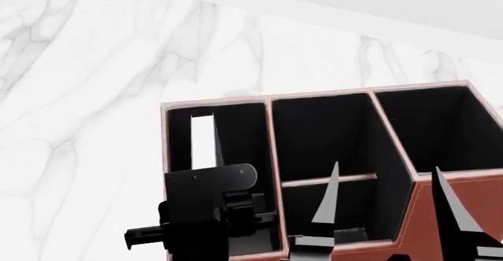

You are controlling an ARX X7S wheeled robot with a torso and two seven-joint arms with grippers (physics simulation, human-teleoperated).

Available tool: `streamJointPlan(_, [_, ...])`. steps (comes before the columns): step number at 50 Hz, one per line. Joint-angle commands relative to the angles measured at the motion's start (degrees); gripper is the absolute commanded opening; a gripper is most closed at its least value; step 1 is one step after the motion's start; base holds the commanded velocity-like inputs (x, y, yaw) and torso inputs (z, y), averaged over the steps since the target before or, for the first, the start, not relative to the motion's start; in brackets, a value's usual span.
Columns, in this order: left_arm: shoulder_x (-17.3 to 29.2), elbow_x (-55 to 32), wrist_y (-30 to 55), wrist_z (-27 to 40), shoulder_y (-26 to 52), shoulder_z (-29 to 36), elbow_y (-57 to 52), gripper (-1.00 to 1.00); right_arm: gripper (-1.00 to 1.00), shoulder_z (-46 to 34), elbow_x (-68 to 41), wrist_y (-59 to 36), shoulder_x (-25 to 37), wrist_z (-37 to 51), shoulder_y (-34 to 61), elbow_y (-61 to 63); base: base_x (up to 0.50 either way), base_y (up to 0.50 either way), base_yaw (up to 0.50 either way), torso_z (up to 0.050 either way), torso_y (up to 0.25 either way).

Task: Pick up the book and place it in the left compartment of the caddy.

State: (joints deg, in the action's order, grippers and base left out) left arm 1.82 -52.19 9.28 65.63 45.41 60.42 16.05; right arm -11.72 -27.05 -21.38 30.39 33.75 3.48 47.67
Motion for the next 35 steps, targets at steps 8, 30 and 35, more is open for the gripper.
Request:
streamJointPlan(8, [-1.8, -16.2, -21.3, 6.2, 11.5, 22.4, 13.8, -1.00, 1.00, 1.8, -0.1, 0.9, -0.7, -1.0, 0.3, -1.0, 0.00, 0.00, 0.00, 0.000, 0.001])
streamJointPlan(30, [-1.8, -21.2, -24.7, 5.3, 13.3, 28.8, 15.4, -1.00, 1.00, 1.6, -0.1, 1.5, -0.6, -0.9, 0.2, -1.5, 0.00, 0.00, 0.00, 0.000, 0.001])
streamJointPlan(35, [-1.8, -21.0, -24.7, 5.0, 13.3, 28.8, 15.7, -1.00, 1.00, 1.5, 0.0, 1.7, -0.6, -1.0, 0.1, -1.6, 0.00, 0.00, 0.00, 0.000, 0.002])
